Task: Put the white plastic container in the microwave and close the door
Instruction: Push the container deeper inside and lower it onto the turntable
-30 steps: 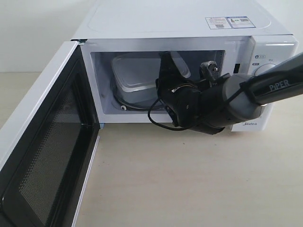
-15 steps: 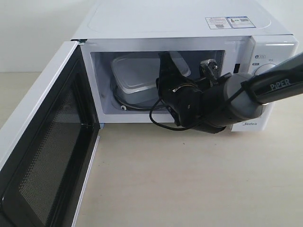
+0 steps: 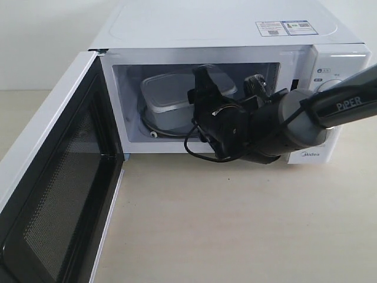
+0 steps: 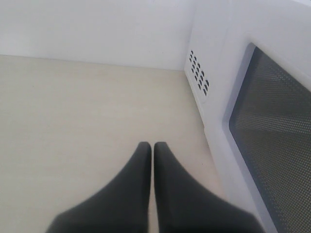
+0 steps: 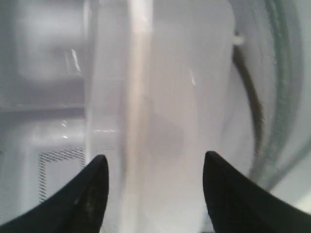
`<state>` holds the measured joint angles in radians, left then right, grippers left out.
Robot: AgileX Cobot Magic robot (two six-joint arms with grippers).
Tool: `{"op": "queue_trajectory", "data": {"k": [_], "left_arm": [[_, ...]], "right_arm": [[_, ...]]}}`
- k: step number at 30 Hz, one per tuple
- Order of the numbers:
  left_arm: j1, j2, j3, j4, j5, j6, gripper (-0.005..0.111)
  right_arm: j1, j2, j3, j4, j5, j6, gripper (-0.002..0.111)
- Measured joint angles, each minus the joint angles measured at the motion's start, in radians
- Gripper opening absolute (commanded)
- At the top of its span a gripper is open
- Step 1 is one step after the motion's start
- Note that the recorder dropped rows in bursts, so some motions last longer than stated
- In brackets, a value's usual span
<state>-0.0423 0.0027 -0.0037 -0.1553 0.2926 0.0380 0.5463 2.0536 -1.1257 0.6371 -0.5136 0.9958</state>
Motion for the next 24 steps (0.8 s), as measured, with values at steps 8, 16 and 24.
{"op": "queue_trajectory", "data": {"k": [8, 16, 24], "left_arm": [[0.000, 0.000, 0.000, 0.000, 0.000, 0.000, 0.004], [0.000, 0.000, 0.000, 0.000, 0.000, 0.000, 0.004], [0.000, 0.000, 0.000, 0.000, 0.000, 0.000, 0.004]], "right_arm": [[0.000, -0.045, 0.000, -0.009, 0.148, -0.082, 0.055], [0.000, -0.121, 0.000, -0.046, 0.293, -0.327, 0.055], [0.000, -0.181, 0.000, -0.090, 0.551, -0.565, 0.055]]}}
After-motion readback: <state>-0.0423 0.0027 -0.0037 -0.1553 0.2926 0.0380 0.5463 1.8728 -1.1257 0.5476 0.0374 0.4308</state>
